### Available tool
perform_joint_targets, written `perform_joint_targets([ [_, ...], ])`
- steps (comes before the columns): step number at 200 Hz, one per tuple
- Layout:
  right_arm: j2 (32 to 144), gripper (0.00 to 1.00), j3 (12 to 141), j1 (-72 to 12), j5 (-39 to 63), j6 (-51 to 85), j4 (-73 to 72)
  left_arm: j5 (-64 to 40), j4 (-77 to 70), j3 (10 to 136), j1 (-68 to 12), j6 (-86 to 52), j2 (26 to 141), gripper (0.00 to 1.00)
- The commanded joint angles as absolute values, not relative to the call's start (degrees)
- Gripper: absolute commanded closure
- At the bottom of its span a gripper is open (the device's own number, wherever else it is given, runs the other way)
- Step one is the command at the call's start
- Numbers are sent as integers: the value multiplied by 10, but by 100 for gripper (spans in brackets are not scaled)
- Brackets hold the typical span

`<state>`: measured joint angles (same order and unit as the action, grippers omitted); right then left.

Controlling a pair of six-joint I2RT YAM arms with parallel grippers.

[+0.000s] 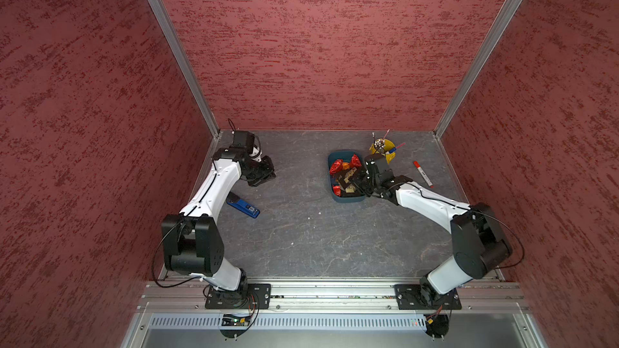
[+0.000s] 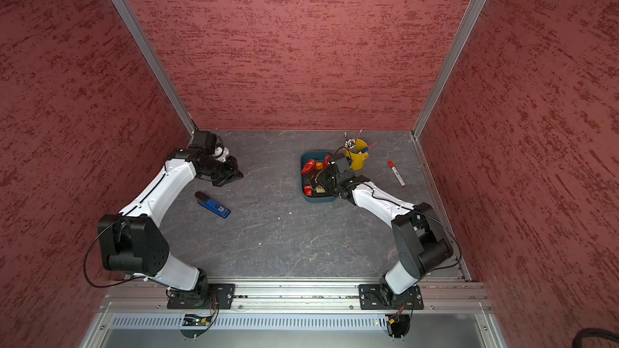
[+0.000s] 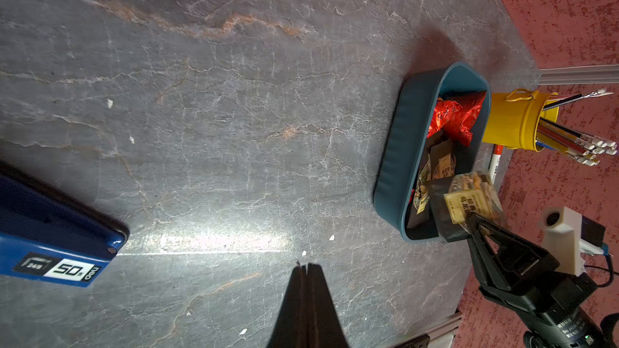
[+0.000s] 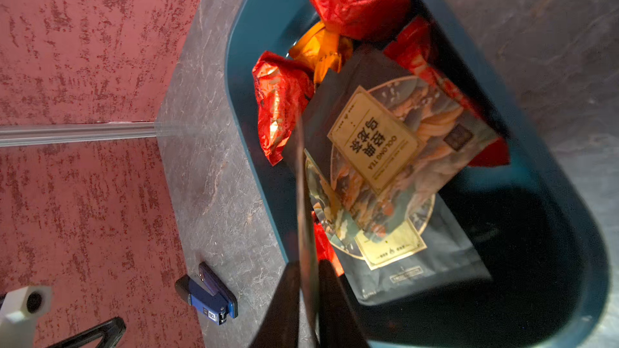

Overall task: Put the tea bags into the storage box
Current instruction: Place the tea bag in the storage box, then reset both arms

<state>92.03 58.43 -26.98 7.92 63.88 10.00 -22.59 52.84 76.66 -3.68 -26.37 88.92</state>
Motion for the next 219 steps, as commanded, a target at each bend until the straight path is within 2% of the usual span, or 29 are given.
perform_joint_targets([
  [1, 920, 68, 596, -265, 73, 643, 98, -222, 519, 760, -41, -267, 877, 100],
  [22, 905, 58, 595, -264, 53, 642, 128, -221, 519, 759, -41, -266, 877, 100],
  [46, 872, 51, 585, -265, 39, 635, 147, -222, 517, 758, -41, -267, 880, 100],
  [89, 814, 48, 574, -267, 57, 626, 176, -221, 517, 756, -41, -272, 874, 100],
  [95, 806, 48, 575, -267, 58, 621, 188, -219, 516, 755, -41, -274, 871, 94],
  [105, 787, 47, 575, -271, 57, 611, 210, -216, 514, 752, -41, -274, 863, 77],
  [120, 750, 45, 577, -277, 43, 592, 246, -202, 513, 747, -41, -273, 845, 40],
  [149, 676, 33, 584, -280, 26, 513, 276, -193, 507, 725, -30, -268, 807, 13],
  [157, 659, 18, 589, -279, 13, 496, 285, -191, 505, 716, -26, -267, 796, 0],
  [167, 637, 2, 593, -279, 1, 463, 289, -185, 500, 703, -21, -261, 781, 0],
  [192, 595, 2, 607, -279, -63, 399, 317, -133, 463, 658, -9, -241, 728, 0],
  [219, 571, 1, 590, -279, -163, 312, 303, -58, 325, 560, 9, -214, 648, 0],
])
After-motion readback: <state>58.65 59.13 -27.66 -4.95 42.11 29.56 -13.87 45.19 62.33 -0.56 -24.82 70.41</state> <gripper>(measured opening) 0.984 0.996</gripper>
